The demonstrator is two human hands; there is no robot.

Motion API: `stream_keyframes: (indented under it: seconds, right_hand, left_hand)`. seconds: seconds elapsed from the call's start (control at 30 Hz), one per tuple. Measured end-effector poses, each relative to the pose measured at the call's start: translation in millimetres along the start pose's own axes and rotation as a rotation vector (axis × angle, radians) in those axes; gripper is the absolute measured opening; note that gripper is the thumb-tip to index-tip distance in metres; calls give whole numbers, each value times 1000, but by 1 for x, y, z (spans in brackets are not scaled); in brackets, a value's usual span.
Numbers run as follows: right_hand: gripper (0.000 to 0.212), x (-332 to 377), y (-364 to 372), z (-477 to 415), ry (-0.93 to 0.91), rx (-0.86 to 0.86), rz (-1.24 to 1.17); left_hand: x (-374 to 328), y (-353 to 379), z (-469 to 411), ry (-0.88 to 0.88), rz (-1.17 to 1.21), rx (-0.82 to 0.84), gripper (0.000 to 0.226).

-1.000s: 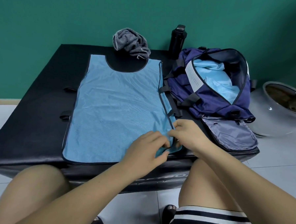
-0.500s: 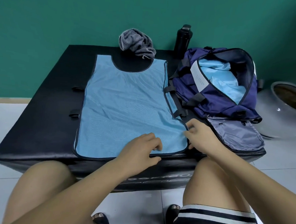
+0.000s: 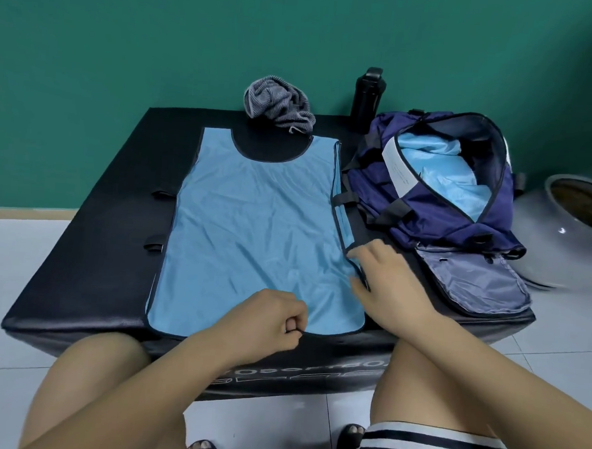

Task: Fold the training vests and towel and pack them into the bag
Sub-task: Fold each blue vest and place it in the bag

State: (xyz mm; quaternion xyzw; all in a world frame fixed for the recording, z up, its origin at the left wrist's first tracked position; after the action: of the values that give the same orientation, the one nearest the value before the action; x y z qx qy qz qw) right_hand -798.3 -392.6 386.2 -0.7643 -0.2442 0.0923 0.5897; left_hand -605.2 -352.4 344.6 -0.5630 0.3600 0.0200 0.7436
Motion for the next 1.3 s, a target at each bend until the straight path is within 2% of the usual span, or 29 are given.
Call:
stream_keyframes:
  seconds: [0.1,0.2,0.33,0.4,0.5,0.67,0.77,0.83,0.93,1.03,1.13,1.2,1.23,1.3]
  right_hand:
    - [35,15,22,-3,-85,81,25]
    - [31,26,27,-7,-174,63,70]
    - [49,43,30,-16,-282,26,126]
    - [57,47,40,-25,-239,70,73]
    - [60,52,58,-45,-104,168,-146]
    - [67,55,83,-80,118,260,-305]
    - [74,30,96,-75,222,293,-214]
    - [82,5,95,-66,284,314,-88]
    - [90,-30,84,-54,410,375,58]
    - [90,-35,70,-59,458,397,144]
    - [80,-9,50,-88,343,228,203]
    - [71,14,48,-112,228,117,137]
    - [68,22,51,-126,173,99,74]
    - [69,28,68,-150,126,175,-51]
  left_hand:
    - [6,-1,10,-15,-12,31,12]
    - [2,-6,16,-1,35,29,8]
    - [8,-35,2,42,71,-178,9]
    - [24,-52,-11,46,22,-301,13]
    - [67,-70,-33,-89,-86,-378,39]
    - [133,-85,-48,-327,-212,-280,72]
    - [162,-85,-43,-387,-186,-177,94]
    - [171,-88,-39,-386,-141,-154,98]
    - [171,-94,-38,-392,-147,-145,91]
    - [169,-111,-44,-412,-227,-195,70]
    - [170,-136,-58,-422,-257,-278,48]
    - [172,-150,-69,-400,-268,-342,38]
    - [175,-155,-76,-377,-292,-361,37]
    - [184,-159,-90,-346,-331,-352,43]
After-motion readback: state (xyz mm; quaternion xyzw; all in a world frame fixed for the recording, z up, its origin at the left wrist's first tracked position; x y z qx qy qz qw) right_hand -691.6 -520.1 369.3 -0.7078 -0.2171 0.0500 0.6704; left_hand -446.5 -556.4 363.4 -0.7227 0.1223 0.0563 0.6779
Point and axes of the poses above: each hand's wrist, its own z-axis away from the middle knuckle, its own y-axis out of the palm, x = y × z, the point moved 9 cm from there along -z, towards the middle knuckle, and after that the axes turned 7 degrees about -y, right-handed, at the moved point
